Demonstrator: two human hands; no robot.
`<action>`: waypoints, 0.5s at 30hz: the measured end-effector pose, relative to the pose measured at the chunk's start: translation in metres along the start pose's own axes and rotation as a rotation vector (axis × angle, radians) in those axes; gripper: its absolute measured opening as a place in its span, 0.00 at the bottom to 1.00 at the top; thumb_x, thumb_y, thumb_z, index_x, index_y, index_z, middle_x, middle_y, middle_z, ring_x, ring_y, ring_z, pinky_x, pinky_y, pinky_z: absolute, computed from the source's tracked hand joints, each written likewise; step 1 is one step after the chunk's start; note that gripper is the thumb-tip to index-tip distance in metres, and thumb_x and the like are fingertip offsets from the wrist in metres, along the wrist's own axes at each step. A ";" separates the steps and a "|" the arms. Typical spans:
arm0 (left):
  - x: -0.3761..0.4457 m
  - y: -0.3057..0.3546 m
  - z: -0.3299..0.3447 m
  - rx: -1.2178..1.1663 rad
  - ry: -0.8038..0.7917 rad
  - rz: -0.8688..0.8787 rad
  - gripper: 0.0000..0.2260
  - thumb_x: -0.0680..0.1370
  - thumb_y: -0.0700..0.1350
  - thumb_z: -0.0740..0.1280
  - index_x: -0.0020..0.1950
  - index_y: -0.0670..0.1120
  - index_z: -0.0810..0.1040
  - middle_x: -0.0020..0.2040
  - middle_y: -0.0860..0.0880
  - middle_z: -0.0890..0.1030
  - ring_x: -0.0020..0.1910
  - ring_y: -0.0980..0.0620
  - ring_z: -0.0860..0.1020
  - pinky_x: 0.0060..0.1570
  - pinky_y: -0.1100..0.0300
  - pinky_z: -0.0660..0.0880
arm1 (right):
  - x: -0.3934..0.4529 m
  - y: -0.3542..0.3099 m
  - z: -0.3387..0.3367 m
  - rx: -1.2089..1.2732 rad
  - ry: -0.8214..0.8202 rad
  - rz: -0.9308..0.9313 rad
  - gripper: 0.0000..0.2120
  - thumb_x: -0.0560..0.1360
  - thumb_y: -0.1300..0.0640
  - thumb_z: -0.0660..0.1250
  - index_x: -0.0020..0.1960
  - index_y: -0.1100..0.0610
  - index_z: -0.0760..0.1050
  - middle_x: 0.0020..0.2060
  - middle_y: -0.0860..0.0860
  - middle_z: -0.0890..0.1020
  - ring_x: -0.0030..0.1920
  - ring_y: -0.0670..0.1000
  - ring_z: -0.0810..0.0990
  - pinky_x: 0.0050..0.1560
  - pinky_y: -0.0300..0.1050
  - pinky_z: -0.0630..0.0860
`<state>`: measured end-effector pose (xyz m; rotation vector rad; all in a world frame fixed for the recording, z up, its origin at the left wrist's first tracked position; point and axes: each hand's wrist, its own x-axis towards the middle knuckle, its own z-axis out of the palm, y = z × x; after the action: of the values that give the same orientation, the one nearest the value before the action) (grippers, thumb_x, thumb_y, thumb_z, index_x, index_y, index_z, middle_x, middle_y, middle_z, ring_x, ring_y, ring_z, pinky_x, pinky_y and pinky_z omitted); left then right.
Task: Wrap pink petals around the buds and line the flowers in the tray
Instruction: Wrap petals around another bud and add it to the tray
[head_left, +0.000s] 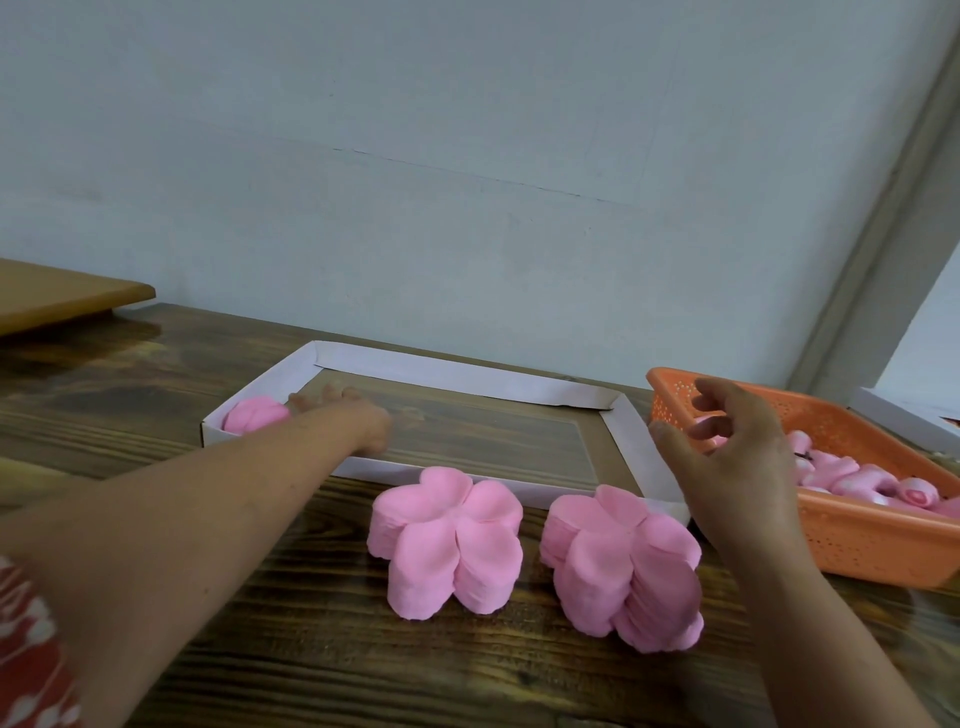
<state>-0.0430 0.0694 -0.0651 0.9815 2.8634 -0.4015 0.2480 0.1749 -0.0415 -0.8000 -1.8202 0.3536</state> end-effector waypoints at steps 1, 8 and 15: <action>0.001 0.000 0.001 0.003 0.004 -0.002 0.26 0.81 0.49 0.57 0.77 0.45 0.55 0.78 0.43 0.51 0.77 0.38 0.48 0.70 0.33 0.52 | 0.000 0.000 0.000 0.000 -0.002 0.004 0.25 0.69 0.56 0.72 0.65 0.57 0.72 0.50 0.49 0.75 0.45 0.52 0.75 0.41 0.44 0.70; -0.004 0.007 -0.005 0.035 -0.011 0.101 0.21 0.83 0.45 0.55 0.76 0.44 0.60 0.75 0.44 0.63 0.72 0.42 0.65 0.64 0.49 0.65 | 0.008 -0.005 -0.015 0.052 0.129 0.051 0.21 0.71 0.56 0.70 0.63 0.56 0.74 0.50 0.49 0.78 0.44 0.47 0.77 0.39 0.40 0.70; 0.004 0.007 -0.002 -0.044 -0.055 0.180 0.21 0.85 0.48 0.50 0.76 0.41 0.60 0.76 0.42 0.63 0.73 0.43 0.64 0.69 0.52 0.61 | 0.073 0.023 -0.072 0.057 0.301 0.245 0.14 0.70 0.57 0.70 0.55 0.58 0.79 0.43 0.55 0.81 0.41 0.52 0.79 0.40 0.38 0.75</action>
<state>-0.0421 0.0773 -0.0658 1.1884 2.6947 -0.3428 0.3065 0.2306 0.0251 -0.9832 -1.4302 0.4161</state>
